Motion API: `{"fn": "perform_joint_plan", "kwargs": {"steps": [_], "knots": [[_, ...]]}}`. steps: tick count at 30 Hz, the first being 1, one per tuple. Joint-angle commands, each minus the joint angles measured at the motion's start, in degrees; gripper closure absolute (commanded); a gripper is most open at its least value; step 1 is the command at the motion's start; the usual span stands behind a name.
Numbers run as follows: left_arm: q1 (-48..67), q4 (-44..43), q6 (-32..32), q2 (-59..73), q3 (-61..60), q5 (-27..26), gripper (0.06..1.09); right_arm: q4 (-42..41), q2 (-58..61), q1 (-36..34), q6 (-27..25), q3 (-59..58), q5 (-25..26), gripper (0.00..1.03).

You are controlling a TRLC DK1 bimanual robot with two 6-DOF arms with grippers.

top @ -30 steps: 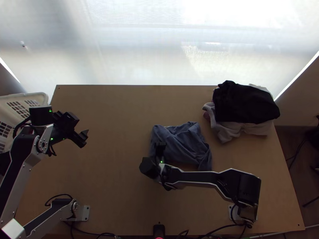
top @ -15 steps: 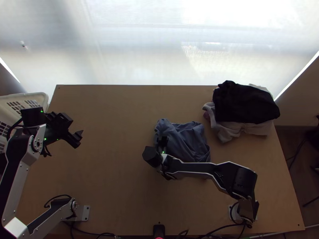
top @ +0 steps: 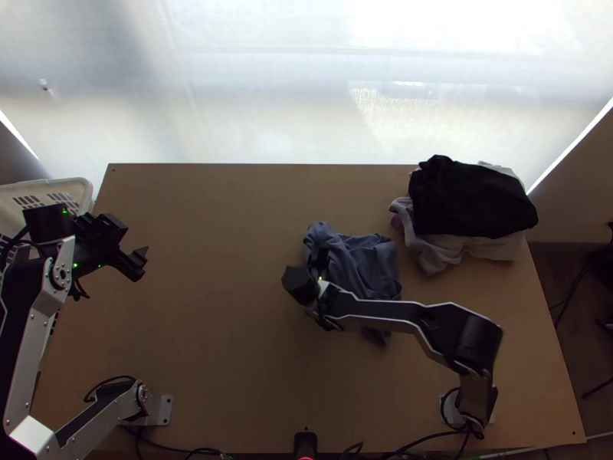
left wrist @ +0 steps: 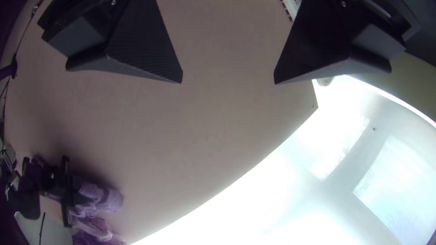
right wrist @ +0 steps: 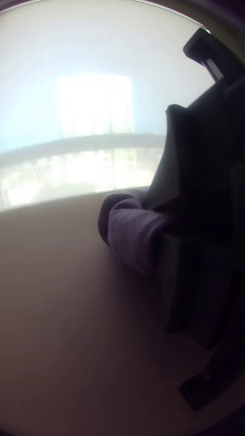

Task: Fold the t-shirt

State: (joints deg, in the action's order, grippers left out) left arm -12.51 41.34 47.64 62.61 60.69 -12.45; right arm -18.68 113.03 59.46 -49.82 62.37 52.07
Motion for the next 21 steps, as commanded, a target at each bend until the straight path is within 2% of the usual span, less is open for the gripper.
{"fn": "perform_joint_plan", "kwargs": {"steps": [1,5,12,18,21], "knots": [[-0.1,3.1,-0.8,-0.6,3.0,-0.1,0.11,-2.8,-11.5,-1.1,-2.4,4.3,-0.1,1.00],[0.5,5.7,-1.8,-0.7,5.9,-0.1,0.11,-2.8,-16.4,-1.8,-7.0,5.7,-0.8,1.00],[2.8,9.0,-4.0,-3.0,7.2,0.2,0.11,-2.7,-20.9,-7.4,-7.2,11.7,-4.0,1.00],[4.1,11.4,-6.5,-4.5,8.1,1.6,0.11,-1.1,-20.4,-16.8,-0.4,21.2,-9.8,1.00],[4.6,12.0,-7.6,-5.0,7.9,2.8,0.11,3.9,-19.6,-21.7,6.4,25.9,-13.0,1.00]]}}
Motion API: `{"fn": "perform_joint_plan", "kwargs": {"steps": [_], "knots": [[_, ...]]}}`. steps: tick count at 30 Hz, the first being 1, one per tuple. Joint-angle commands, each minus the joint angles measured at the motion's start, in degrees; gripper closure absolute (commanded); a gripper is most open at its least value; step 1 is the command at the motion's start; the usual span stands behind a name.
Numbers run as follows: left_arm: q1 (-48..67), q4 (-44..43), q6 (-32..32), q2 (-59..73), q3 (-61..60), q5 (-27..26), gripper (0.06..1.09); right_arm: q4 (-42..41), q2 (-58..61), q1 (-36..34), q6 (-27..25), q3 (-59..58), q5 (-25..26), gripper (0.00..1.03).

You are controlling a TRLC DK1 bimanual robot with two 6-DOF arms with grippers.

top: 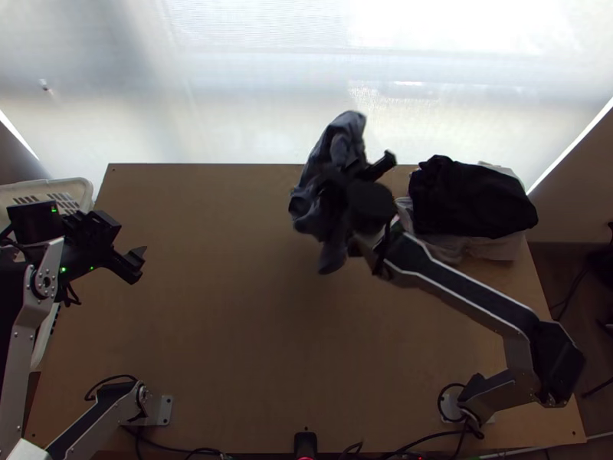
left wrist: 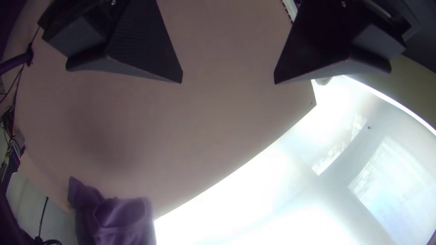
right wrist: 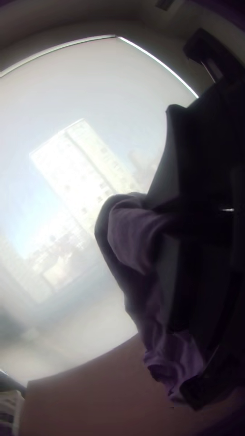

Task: Fold the t-shirt

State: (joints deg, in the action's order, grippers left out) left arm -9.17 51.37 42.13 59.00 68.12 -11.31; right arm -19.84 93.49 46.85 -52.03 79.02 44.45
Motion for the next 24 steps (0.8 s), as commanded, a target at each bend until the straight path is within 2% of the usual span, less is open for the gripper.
{"fn": "perform_joint_plan", "kwargs": {"steps": [1,4,12,24], "knots": [[1.3,2.1,-2.3,-1.5,0.3,2.1,0.11,7.7,0.5,-10.6,10.9,11.2,-5.9,1.00],[1.2,2.1,-3.0,-2.0,0.4,3.6,0.11,13.8,1.7,-13.7,16.5,15.0,-8.3,1.00],[0.5,4.3,-6.4,-3.0,-0.2,4.2,0.11,15.9,1.7,-16.4,20.2,15.6,-12.1,1.00],[-0.1,6.2,-6.5,-2.9,-0.8,8.1,0.11,16.4,3.4,-19.5,24.7,18.3,-18.7,1.00]]}}
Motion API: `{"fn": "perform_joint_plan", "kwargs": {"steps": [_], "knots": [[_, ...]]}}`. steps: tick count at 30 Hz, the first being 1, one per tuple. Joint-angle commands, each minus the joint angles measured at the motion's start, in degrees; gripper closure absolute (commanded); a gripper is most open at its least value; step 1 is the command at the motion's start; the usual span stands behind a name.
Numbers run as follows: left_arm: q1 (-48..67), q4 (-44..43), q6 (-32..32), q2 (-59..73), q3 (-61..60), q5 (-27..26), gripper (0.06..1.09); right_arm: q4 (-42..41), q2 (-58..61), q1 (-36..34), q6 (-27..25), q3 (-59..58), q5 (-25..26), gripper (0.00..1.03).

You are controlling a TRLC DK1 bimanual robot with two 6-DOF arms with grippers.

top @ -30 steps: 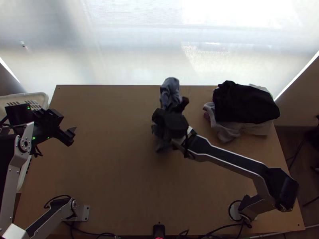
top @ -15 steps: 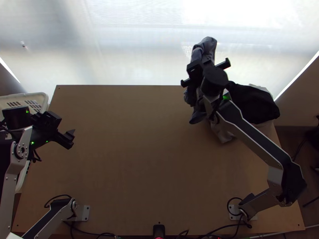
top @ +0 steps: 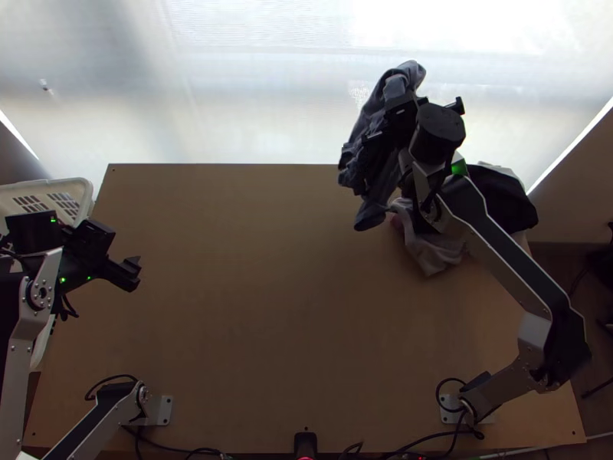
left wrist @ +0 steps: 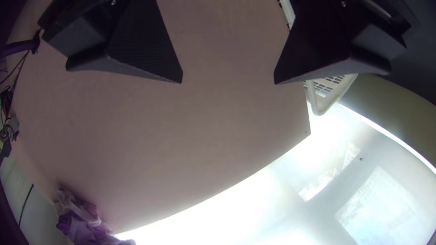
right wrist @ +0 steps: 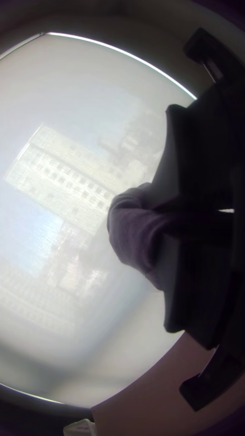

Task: Fold the t-shirt

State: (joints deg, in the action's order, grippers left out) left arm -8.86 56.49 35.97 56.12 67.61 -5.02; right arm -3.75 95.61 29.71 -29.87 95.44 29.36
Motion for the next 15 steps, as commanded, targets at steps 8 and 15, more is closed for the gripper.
{"fn": "perform_joint_plan", "kwargs": {"steps": [8,15], "knots": [[0.2,0.7,-4.3,0.4,-0.7,2.1,0.11,3.3,3.8,-5.4,4.5,5.4,-8.1,1.00],[-0.4,0.4,-5.1,0.1,-1.3,2.7,0.11,5.6,4.6,-9.1,7.1,6.3,-12.7,1.00]]}}
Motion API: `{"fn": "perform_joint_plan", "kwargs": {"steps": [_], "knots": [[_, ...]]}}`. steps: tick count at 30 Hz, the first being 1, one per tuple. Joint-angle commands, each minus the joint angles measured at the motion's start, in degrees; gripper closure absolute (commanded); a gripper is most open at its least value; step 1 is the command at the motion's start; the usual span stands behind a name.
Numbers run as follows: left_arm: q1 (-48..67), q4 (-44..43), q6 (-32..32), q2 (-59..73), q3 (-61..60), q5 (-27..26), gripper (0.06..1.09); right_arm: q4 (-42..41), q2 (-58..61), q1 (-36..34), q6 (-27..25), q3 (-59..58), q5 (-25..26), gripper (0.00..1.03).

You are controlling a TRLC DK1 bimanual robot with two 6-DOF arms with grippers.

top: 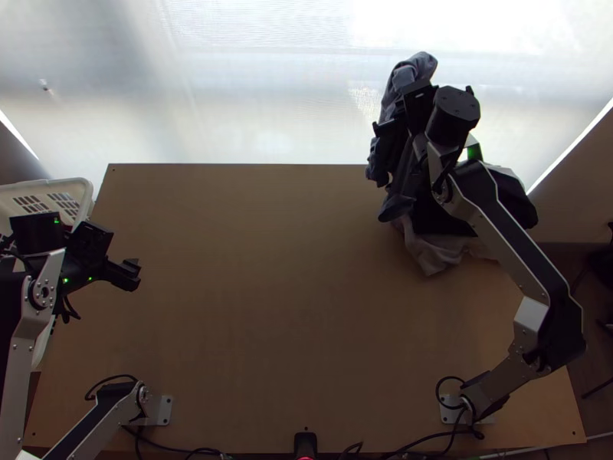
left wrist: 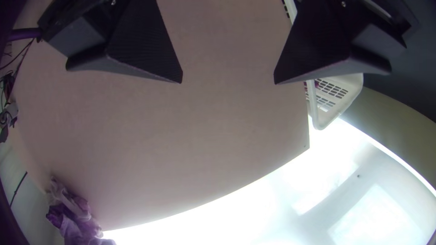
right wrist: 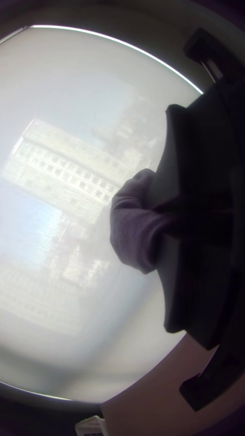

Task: Fold the t-shirt

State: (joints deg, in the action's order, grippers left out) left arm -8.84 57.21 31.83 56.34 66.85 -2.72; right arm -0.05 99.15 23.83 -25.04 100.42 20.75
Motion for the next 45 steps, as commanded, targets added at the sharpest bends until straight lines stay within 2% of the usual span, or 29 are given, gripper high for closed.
{"fn": "perform_joint_plan", "kwargs": {"steps": [1,6,8,13,19,30,45], "knots": [[-0.4,-0.4,-1.2,-0.1,-0.8,0.5,0.11,2.2,1.3,-3.6,2.7,1.5,-4.8,1.00],[-0.4,-1.7,-2.4,-0.1,-1.3,0.6,0.11,5.0,4.0,-5.9,6.2,3.6,-9.2,1.00],[-0.4,-1.8,-2.7,0.0,-1.5,0.8,0.11,5.7,5.4,-5.9,7.1,5.6,-9.4,1.00],[-0.2,-2.0,-3.4,-0.4,-1.5,1.1,0.11,11.8,7.2,-6.7,12.9,10.4,-9.6,1.00],[0.0,-1.8,-4.1,-2.2,-1.9,2.0,0.11,12.0,1.8,-11.3,15.0,3.8,-11.1,1.00],[1.5,-1.8,-4.7,-5.3,-5.4,3.4,0.11,11.2,-11.8,-17.5,18.5,-16.7,-15.7,1.00],[2.8,-1.9,-4.4,-6.7,-6.9,5.0,0.11,5.0,-14.3,-31.4,20.4,-31.5,-22.9,1.00]]}}
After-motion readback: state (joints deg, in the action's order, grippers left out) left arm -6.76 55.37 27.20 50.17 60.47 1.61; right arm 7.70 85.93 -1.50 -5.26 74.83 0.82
